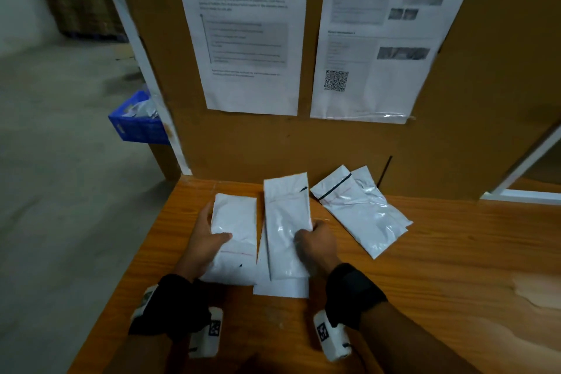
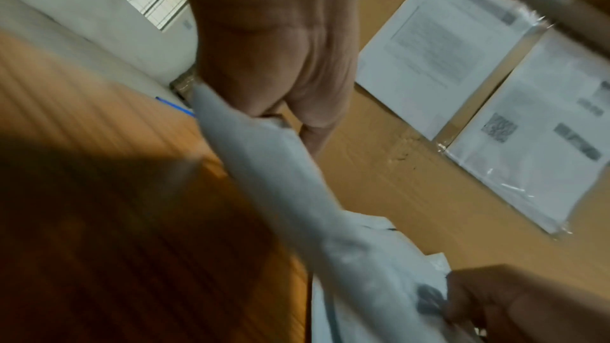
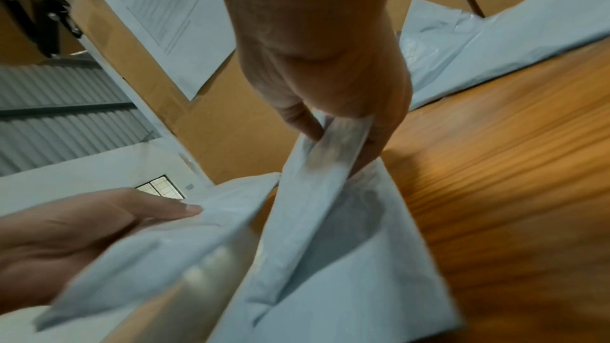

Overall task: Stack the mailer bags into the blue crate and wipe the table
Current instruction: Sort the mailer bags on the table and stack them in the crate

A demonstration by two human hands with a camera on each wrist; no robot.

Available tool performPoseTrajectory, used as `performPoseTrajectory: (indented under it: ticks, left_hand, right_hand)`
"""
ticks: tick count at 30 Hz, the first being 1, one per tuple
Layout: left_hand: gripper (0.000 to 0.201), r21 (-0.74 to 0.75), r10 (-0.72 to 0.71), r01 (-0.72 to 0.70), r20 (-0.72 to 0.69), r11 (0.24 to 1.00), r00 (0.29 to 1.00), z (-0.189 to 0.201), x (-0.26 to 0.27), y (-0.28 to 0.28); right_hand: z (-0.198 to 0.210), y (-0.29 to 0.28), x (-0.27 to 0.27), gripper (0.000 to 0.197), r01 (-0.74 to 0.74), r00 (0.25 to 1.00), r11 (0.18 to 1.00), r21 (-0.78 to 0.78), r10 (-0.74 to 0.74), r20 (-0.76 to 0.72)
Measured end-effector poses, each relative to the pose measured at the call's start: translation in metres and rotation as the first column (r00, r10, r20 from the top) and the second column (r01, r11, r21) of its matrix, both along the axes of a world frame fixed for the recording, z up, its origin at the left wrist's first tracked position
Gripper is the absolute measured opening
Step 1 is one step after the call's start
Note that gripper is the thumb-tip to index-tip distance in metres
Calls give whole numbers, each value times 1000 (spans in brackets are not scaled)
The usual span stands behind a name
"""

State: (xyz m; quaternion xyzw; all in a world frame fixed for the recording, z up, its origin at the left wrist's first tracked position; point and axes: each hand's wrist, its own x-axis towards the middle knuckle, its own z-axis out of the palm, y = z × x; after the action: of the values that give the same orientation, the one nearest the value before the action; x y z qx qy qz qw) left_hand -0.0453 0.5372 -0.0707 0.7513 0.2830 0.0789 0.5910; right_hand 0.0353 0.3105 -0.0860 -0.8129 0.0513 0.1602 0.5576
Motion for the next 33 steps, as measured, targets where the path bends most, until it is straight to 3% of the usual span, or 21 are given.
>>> performPoseTrajectory:
  ticks: [4,6,8,12,19,23,26,33]
  left_hand:
    - [90,29,-138,136,95,990,986,21,-16,-19]
    - [79,87,-206,196,123,977,971,31,-22,-38]
    - [64,122,-250,232,154,965,956,41,-28,-63]
    - [40,205,-276,237,189,950,942,51,-33,-121]
    - [37,456,-346,195,274,868,897,60,-29,-261]
    - [36,528,-489,242,398,814,776,63,-21,-361]
    - [39,539,-571,292,473,790,671,67,-21,-442]
    - [33,464,-658,466,537,753,529,73,-16,-604]
  right_hand:
    - [14,-35,-8,37,-41,978,993,-111,63,199]
    - [18,-57,-14,62,-44,954,992,-115,76,290]
    - [18,-82,-21,72,-31,930,989,-145,82,357]
    - [27,-143,-40,58,-2,901,988,-155,69,428]
    - [40,-282,-87,42,293,786,954,-69,-199,585]
    - [56,-368,-120,43,452,694,892,-32,-328,641]
    - [65,-432,-142,38,577,627,812,-93,-367,687]
    - [78,-568,-183,41,773,465,630,-66,-494,735]
